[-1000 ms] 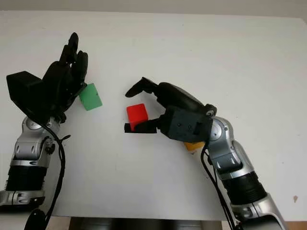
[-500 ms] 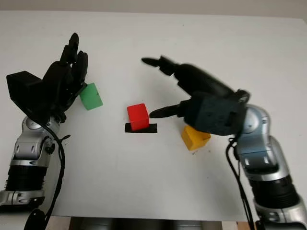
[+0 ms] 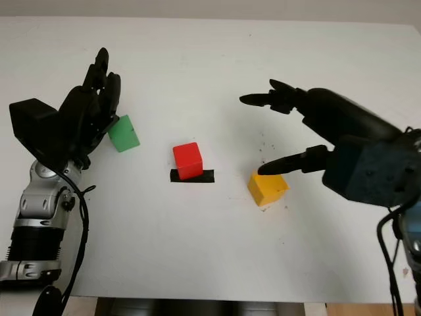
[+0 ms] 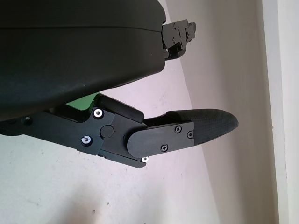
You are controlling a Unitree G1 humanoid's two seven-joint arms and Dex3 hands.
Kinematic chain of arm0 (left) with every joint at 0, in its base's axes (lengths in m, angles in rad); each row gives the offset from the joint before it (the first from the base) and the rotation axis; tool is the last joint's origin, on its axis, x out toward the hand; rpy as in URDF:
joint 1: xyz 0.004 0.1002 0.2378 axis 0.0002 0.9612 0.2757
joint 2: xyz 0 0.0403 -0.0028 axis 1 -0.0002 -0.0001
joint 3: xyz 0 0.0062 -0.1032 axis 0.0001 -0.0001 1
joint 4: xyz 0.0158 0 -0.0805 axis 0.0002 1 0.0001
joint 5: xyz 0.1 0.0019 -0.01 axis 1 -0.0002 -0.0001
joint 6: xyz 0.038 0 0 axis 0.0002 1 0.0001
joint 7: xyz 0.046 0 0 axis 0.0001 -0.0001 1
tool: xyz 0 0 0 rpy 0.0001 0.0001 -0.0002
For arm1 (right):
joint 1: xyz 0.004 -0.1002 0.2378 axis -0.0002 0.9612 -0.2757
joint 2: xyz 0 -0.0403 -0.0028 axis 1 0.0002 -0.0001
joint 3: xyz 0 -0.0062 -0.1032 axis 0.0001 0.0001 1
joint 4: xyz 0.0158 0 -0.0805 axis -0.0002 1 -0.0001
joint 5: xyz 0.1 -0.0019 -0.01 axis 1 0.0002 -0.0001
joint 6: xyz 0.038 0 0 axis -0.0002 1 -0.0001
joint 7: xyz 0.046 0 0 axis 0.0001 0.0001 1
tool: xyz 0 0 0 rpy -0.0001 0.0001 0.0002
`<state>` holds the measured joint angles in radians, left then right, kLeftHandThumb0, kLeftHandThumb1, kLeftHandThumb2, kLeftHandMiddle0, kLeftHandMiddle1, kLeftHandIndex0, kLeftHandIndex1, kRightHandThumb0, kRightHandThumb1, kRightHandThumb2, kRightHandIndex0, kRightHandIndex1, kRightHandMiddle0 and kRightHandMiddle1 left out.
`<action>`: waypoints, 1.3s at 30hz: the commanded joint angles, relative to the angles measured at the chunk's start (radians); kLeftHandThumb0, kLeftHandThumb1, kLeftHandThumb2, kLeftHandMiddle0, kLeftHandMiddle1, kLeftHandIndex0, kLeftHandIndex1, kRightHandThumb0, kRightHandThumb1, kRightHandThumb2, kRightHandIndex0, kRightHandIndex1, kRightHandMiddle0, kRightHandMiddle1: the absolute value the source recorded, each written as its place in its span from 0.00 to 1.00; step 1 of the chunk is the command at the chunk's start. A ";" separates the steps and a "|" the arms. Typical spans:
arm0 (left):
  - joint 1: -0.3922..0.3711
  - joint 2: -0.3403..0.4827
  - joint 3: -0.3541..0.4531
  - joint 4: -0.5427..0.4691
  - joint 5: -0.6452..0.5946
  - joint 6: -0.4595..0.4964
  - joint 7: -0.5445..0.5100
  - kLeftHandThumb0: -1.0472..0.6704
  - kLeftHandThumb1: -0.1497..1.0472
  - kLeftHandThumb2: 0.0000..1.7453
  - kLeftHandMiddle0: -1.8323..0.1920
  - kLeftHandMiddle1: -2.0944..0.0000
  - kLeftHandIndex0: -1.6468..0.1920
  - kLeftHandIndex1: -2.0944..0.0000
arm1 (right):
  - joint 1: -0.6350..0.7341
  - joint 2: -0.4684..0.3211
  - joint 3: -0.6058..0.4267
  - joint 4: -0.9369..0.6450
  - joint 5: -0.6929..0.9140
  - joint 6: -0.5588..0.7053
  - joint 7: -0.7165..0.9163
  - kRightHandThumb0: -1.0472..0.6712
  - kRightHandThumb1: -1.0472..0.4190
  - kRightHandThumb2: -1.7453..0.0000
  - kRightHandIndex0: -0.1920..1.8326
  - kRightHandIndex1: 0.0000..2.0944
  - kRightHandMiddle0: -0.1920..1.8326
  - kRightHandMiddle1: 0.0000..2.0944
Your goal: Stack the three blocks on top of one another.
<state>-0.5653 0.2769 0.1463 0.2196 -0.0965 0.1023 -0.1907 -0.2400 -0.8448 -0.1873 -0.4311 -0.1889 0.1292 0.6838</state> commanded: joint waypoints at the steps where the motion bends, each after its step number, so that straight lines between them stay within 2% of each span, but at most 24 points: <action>1: -0.011 0.014 0.006 0.001 0.000 -0.014 -0.003 0.16 1.00 0.33 1.00 0.98 1.00 0.99 | 0.032 -0.032 -0.006 -0.029 -0.010 -0.028 0.011 0.23 0.14 0.97 0.09 0.03 0.27 0.07; 7: -0.014 0.020 0.005 0.006 0.001 -0.022 -0.010 0.17 1.00 0.34 1.00 0.98 1.00 0.99 | 0.083 -0.046 0.002 -0.025 -0.027 -0.111 0.011 0.25 0.15 0.97 0.09 0.03 0.28 0.06; 19: -0.007 0.022 0.006 -0.004 -0.004 -0.014 -0.007 0.17 1.00 0.34 1.00 0.99 1.00 0.98 | 0.107 -0.043 0.079 0.036 -0.175 -0.216 -0.028 0.24 0.13 0.97 0.08 0.02 0.27 0.04; 24: -0.006 0.027 0.004 -0.004 -0.002 -0.014 -0.011 0.17 1.00 0.34 1.00 0.98 1.00 0.98 | 0.111 -0.039 0.096 0.080 -0.269 -0.287 -0.099 0.25 0.13 0.97 0.11 0.04 0.31 0.05; 32: -0.003 0.030 0.006 -0.008 -0.005 -0.017 -0.016 0.17 1.00 0.33 1.00 0.98 1.00 0.99 | 0.091 -0.032 0.125 0.146 -0.387 -0.317 -0.186 0.31 0.15 0.97 0.14 0.04 0.38 0.08; 36: -0.003 0.030 0.007 -0.010 -0.006 -0.010 -0.017 0.18 1.00 0.34 1.00 0.98 1.00 0.99 | 0.082 -0.028 0.130 0.169 -0.406 -0.343 -0.228 0.32 0.15 0.97 0.17 0.05 0.42 0.12; 37: -0.004 0.031 0.007 -0.010 -0.007 -0.007 -0.018 0.18 1.00 0.34 1.00 0.98 1.00 0.99 | 0.082 -0.024 0.130 0.174 -0.403 -0.347 -0.236 0.32 0.15 0.97 0.17 0.04 0.41 0.17; 39: -0.005 0.032 0.006 -0.009 -0.005 -0.005 -0.019 0.18 1.00 0.34 1.00 0.98 1.00 0.99 | 0.085 -0.015 0.127 0.183 -0.395 -0.357 -0.258 0.34 0.15 0.97 0.19 0.03 0.34 0.35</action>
<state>-0.5658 0.2979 0.1468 0.2255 -0.0977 0.0959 -0.2065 -0.1526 -0.8709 -0.0603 -0.2539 -0.5893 -0.2170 0.4403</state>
